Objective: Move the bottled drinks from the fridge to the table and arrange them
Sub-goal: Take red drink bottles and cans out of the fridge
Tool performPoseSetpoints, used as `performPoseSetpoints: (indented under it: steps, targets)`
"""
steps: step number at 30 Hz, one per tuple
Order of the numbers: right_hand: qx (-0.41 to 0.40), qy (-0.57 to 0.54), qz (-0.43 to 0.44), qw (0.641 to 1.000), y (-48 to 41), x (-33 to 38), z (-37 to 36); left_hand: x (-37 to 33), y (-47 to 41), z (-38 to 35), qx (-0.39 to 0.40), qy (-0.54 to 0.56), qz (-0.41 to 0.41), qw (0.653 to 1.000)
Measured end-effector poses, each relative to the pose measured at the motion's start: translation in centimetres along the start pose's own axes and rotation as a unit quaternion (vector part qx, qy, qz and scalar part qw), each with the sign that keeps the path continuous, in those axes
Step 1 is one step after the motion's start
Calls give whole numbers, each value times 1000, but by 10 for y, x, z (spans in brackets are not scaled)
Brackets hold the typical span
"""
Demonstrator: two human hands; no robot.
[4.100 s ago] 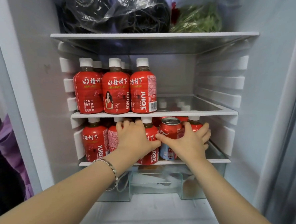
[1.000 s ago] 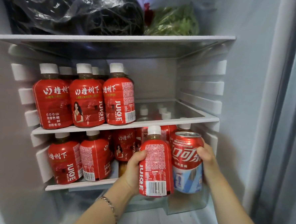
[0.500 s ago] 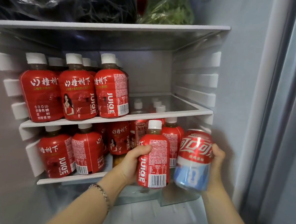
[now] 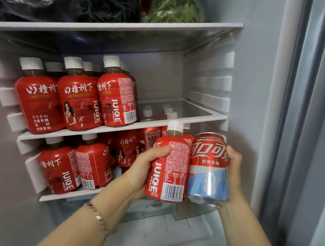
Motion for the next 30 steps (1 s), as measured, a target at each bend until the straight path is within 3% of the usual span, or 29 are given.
performPoseSetpoints:
  steps: [8, 13, 19, 23, 30]
  targets:
    - [7, 44, -18, 999, 38, -1, -20, -16, 38, 2, -46, 30, -27, 998]
    - [-43, 140, -43, 988, 67, -34, -11, 21, 72, 19, -80, 60, 9, 995]
    - [-39, 218, -40, 974, 111, -66, -14, 58, 127, 36, -121, 40, 34, 991]
    - [-3, 259, -34, 965, 137, -87, -22, 73, 175, 42, -150, 33, 32, 988]
    - [151, 309, -56, 937, 178, -107, -54, 93, 265, 40, -296, 75, -55, 950]
Point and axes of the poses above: each hand's wrist, its own y-axis away from the middle knuckle, its own z-axis out of the back of the hand, x = y × z, the point moved 3 cm from there along -y, towards the middle knuckle, and after that the axes turned 11 degrees about -x, right-handed, at the moved point
